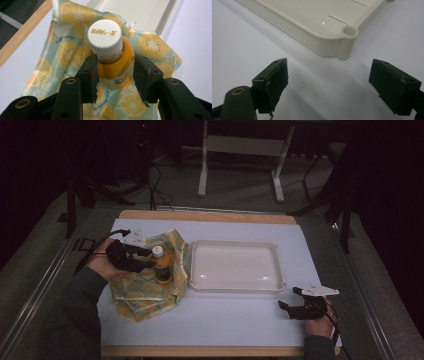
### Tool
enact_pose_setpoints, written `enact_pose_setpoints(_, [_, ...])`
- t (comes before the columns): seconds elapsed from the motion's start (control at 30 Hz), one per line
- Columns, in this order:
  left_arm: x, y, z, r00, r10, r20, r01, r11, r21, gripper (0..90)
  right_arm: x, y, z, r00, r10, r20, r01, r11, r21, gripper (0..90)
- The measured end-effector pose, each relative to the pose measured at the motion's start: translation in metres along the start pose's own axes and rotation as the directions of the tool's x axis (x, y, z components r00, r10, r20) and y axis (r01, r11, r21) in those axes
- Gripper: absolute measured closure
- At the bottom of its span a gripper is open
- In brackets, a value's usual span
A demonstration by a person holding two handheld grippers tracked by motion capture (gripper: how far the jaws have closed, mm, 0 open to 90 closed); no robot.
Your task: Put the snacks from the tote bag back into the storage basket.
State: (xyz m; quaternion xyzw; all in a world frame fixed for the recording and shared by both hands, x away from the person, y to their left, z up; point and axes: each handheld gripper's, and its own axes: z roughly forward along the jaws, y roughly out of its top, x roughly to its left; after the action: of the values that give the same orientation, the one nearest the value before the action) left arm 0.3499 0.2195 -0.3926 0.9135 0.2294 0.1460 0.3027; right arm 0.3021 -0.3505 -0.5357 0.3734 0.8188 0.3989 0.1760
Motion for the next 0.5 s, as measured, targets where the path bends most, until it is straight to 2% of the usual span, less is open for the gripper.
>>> enact_pose_setpoints(0.3, [0.007,0.007,-0.002,0.9998,0.017,0.007,-0.017,0.9991,0.039,55.3,0.0,0.0,0.0,1.0,0.002,0.0,-0.002,1.0,0.003,15.4])
enact_pose_setpoints(0.5, [0.013,0.014,-0.004,0.9998,0.014,0.017,-0.015,0.999,0.042,55.8,0.0,0.0,0.0,1.0,0.003,-0.001,-0.003,1.0,0.002,15.3])
